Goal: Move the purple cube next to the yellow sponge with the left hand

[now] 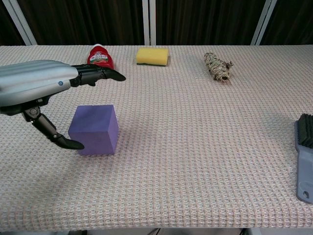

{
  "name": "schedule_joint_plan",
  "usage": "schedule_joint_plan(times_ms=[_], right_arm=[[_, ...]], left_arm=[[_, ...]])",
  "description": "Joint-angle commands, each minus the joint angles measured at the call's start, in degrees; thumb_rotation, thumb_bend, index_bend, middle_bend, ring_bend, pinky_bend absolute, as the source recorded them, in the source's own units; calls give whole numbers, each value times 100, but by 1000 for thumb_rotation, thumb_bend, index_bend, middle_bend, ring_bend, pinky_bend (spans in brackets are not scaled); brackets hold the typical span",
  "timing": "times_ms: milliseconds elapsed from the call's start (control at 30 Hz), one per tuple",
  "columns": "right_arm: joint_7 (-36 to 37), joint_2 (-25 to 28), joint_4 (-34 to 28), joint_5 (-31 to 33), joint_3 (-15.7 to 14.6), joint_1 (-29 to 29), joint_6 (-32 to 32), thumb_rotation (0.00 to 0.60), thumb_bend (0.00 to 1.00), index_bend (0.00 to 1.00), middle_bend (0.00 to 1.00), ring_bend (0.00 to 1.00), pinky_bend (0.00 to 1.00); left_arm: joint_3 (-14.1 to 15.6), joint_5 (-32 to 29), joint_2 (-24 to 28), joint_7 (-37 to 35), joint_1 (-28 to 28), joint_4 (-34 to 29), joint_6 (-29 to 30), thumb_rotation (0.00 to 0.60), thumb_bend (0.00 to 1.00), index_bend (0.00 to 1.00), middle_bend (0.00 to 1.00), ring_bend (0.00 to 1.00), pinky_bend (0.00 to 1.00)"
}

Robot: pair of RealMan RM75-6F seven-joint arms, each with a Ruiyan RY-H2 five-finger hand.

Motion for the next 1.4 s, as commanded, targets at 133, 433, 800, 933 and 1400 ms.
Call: schedule_joint_plan(times_ms=[133,433,800,933,1400], right_arm=[[33,3,49,-4,-14,0,-13,600,309,0,0,0,0],[215,-35,203,23,-13,-40,33,600,309,0,0,0,0],[364,-41,335,57,-3,-33,-6,600,310,0,0,0,0],[373,-58,352,44,-14,-29,-19,600,310,0,0,0,0],[369,-97,396,90,-15,-11,-94,600,310,0,0,0,0]], left_arm=[[22,-250,-41,250,-52,10,10,522,0,53,45,31,181],[18,-1073,-2,723,-204,-46,-333,589,0,52,45,31,181],[-14,-1722,-46,801,-561,-38,-724,600,0,80,122,55,189],[-11,-1755,-102,731,-650,34,-747,600,0,163,203,137,216],[-6,-1863,-252,672,-764,144,-451,600,147,435,479,407,500]])
